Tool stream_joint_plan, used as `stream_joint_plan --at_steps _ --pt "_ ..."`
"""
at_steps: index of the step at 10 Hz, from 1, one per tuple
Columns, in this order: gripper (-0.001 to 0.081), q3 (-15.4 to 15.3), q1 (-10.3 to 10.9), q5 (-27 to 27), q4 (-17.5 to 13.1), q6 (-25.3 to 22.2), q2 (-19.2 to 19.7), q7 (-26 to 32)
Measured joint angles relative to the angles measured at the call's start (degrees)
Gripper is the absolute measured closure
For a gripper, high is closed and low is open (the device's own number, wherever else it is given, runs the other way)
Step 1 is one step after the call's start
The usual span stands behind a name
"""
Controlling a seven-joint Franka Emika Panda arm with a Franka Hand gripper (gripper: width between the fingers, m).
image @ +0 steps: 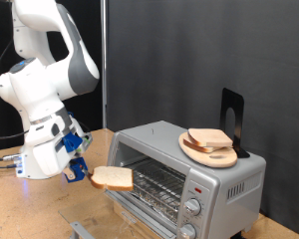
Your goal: Make a piece of toast with the oven
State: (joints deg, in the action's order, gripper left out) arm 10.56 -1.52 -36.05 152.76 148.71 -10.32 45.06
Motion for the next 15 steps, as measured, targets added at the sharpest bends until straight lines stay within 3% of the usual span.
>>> stream_joint_plan --at_steps 3,6,12,15 --pt "0.042 -1.8 0.3 3.6 -3.1 0.0 3.1 0.1" --pt "0.042 -5.5 1.1 6.7 -3.8 1.5 4.8 -3.3" --pt "0.042 -12.7 2.0 20.3 -3.7 4.9 4.3 -16.0" --pt "0.042 -13.2 2.0 20.1 -3.7 2.9 2.7 -16.2"
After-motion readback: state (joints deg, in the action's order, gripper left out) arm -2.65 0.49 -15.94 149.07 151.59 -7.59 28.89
